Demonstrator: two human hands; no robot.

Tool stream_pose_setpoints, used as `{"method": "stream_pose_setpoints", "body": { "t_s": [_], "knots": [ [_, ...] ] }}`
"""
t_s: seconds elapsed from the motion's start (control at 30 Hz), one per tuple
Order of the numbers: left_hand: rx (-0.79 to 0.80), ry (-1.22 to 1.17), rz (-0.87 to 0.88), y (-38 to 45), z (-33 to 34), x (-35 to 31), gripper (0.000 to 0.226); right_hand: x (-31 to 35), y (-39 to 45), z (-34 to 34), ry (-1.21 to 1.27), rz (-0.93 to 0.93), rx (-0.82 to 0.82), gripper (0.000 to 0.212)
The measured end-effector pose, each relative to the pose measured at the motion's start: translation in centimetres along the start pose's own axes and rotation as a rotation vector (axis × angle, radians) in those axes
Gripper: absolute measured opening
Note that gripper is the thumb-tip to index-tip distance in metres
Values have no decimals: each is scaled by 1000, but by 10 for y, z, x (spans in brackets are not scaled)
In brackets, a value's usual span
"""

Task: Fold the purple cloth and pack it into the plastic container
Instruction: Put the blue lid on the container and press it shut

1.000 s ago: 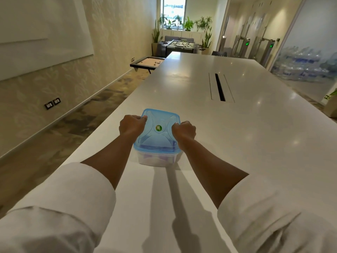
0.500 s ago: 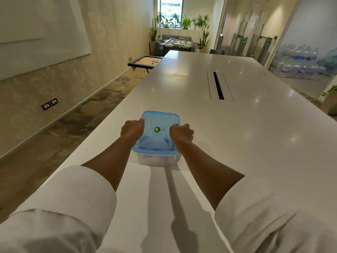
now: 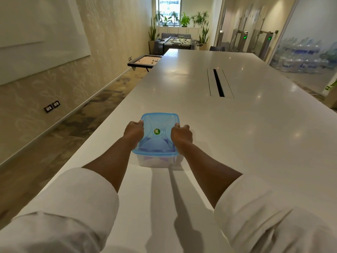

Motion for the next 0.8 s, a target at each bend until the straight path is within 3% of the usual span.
{"method": "stream_pose_setpoints", "body": {
  "t_s": [0.4,0.8],
  "knots": [
    [10,119,-61,5,-1,-3,58,0,2,-1,-18,-59,25,46],
    [-53,284,24,29,2,-24,60,-1,11,2,-10,-30,64,54]
  ]
}}
Point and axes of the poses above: each hand's wrist, its own y-axis towards the middle knuckle, its own z-axis out of the palm, x = y × z, the point moved 4 cm from there along y, towards the middle knuckle, and after that the axes turned 7 degrees about y, right-handed, at the moved point
